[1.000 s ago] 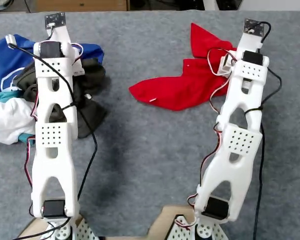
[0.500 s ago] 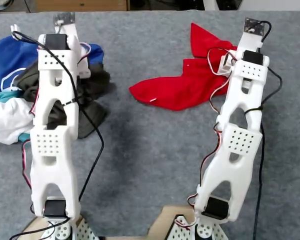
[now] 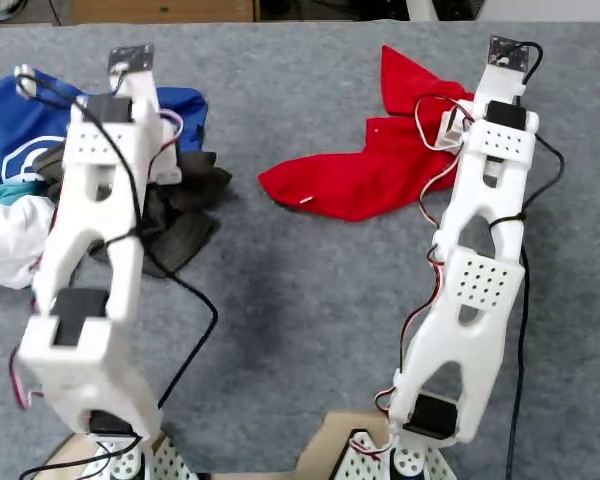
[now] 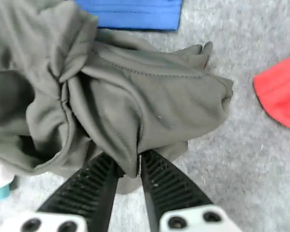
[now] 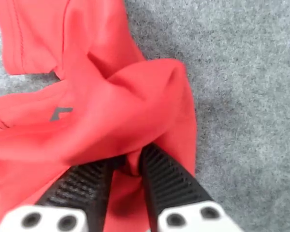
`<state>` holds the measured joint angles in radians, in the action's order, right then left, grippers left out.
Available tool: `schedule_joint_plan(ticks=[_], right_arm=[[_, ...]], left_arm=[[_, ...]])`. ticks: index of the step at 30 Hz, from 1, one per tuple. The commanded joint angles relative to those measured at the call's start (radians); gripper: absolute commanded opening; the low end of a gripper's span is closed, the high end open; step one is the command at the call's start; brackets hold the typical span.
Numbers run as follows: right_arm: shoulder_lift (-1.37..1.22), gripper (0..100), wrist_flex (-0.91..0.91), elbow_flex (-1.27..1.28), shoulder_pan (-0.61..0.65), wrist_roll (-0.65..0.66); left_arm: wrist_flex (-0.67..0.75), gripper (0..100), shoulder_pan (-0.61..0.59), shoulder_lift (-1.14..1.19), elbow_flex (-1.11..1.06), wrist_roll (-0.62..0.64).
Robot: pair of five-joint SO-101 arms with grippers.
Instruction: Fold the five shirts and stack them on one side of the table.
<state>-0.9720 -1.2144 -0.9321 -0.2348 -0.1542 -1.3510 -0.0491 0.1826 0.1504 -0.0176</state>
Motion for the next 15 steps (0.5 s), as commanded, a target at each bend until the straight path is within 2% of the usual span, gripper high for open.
schedule_joint_plan(ticks=[1, 4, 7, 11, 15], right_arm=[[0.005, 0.9, 0.014, -0.056, 0.025, -0.011], [0.005, 0.9, 0.011, -0.056, 0.025, -0.011], [0.005, 0.9, 0.011, -0.056, 0.025, -0.011], [0.005, 0.9, 0.011, -0.056, 0.025, -0.011], [0.005, 0.9, 0.009, -0.056, 0.025, -0.011]], left_arm=[[0.29, 2, -0.026, -0.232, -0.338, 0.011], [0.466, 2, -0.026, -0.346, -0.471, 0.012], [0.575, 2, -0.025, -0.366, -0.503, 0.012], [0.578, 6, 0.0, -0.28, -0.511, 0.032], [0.58, 18, -0.02, -0.113, -0.47, 0.193]])
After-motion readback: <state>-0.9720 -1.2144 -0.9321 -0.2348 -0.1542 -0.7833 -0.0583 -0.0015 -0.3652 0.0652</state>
